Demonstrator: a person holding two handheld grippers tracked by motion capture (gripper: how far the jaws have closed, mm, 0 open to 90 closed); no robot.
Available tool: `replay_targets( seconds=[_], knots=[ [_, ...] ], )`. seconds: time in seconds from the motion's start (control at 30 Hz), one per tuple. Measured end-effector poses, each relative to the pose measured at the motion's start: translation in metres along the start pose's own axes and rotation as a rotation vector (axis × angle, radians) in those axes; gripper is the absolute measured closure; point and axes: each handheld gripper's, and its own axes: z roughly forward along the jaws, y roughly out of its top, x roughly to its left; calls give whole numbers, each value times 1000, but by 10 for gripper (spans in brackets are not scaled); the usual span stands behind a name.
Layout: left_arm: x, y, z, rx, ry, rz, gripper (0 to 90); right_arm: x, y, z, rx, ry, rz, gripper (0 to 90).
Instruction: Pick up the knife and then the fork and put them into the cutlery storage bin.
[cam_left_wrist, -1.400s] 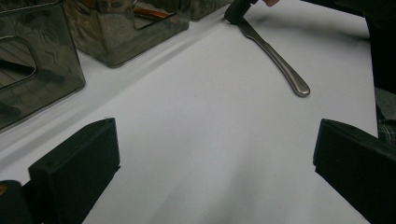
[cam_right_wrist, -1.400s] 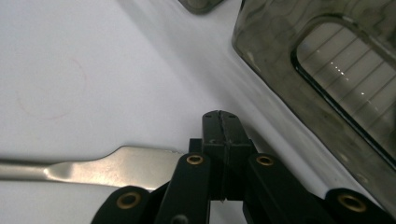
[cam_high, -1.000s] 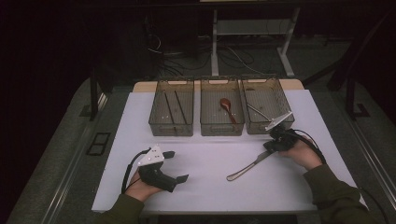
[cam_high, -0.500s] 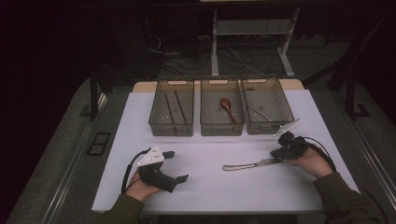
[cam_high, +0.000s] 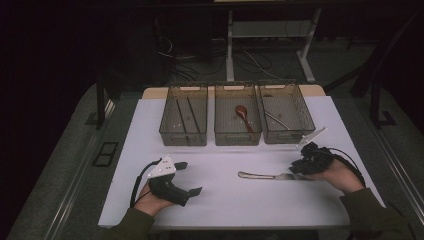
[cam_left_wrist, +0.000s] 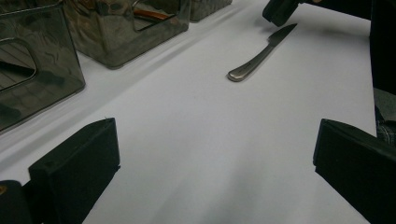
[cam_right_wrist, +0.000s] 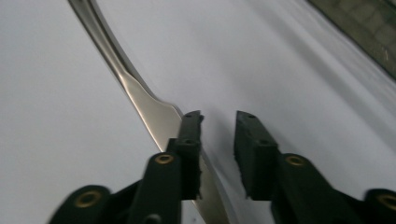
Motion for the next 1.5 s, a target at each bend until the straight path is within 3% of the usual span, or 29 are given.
replay_targets(
  seconds=[0.07, 0.27, 0.33, 0.57, 0.73, 0.9, 1.27, 1.5],
  knots=[
    [0, 0, 0, 0, -1, 2, 0, 0, 4, -2, -9, 29, -3, 629],
    [0, 0, 1, 0, -12, 13, 0, 8, 21, 3, -1, 92, -83, 532],
    [1, -1, 2, -1, -13, 12, 0, 13, 27, 7, 5, 94, -118, 511],
    [8, 1, 4, 3, -10, 17, 0, 27, 47, 20, 26, 139, -262, 524],
    [8, 1, 5, 9, -12, 21, 0, 38, 59, 32, 89, 165, -371, 578],
    [6, 0, 5, 13, -14, 24, 0, 46, 62, 39, 160, 152, -427, 637],
    [4, 0, 6, 16, -15, 27, 0, 49, 60, 43, 210, 119, -467, 743],
    [4, 0, 6, 19, -15, 25, 0, 54, 66, 46, 264, 105, -537, 753]
  ],
)
